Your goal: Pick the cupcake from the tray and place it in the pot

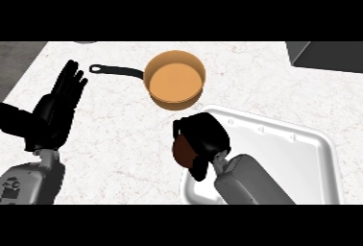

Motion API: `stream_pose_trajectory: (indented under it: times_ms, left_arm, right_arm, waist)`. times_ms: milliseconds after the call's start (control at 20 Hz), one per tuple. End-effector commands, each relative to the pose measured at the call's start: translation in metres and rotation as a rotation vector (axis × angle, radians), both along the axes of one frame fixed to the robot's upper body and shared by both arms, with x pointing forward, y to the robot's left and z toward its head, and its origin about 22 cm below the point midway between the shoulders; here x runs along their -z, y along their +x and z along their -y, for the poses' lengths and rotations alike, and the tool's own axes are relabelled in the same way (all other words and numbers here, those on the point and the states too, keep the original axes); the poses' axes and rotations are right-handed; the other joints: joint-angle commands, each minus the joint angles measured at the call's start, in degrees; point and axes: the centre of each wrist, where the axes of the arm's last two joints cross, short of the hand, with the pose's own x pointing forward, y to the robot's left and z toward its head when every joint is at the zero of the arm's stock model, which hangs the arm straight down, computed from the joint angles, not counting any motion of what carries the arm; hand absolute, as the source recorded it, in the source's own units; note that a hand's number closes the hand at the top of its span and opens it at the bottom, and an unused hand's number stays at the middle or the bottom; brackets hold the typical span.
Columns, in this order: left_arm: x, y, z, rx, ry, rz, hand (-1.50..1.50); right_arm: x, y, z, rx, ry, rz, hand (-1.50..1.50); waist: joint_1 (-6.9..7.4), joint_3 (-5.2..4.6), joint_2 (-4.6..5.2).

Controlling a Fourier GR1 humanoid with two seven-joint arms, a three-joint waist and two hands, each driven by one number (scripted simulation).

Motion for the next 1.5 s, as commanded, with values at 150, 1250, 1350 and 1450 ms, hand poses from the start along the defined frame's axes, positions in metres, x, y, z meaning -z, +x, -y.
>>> stream_pose_trajectory:
  times_ms: [150,1250,1350,1450]
  left_arm:
    - [-0.002,0.007,0.007,0.025,-0.002,0.002,0.0]
    - [-0.008,0.019,0.012,0.024,0.006,0.015,0.0]
    - [-0.005,0.018,0.024,0.027,0.014,0.017,0.0]
    - [0.002,0.012,0.013,0.022,0.002,0.012,0.0]
  right_arm:
    - [-0.064,-0.001,-0.028,0.268,0.216,0.259,1.5]
    - [-0.179,0.019,-0.11,0.797,0.492,0.592,1.5]
    - [-0.182,0.027,-0.107,0.816,0.528,0.557,1.5]
    - [-0.164,0.045,-0.106,0.844,0.485,0.581,1.5]
  waist:
    - [1.12,0.05,-0.64]
    - [0.79,-0.14,0.42]
    - [-0.04,-0.04,0.48]
    - [0.44,-0.11,0.77]
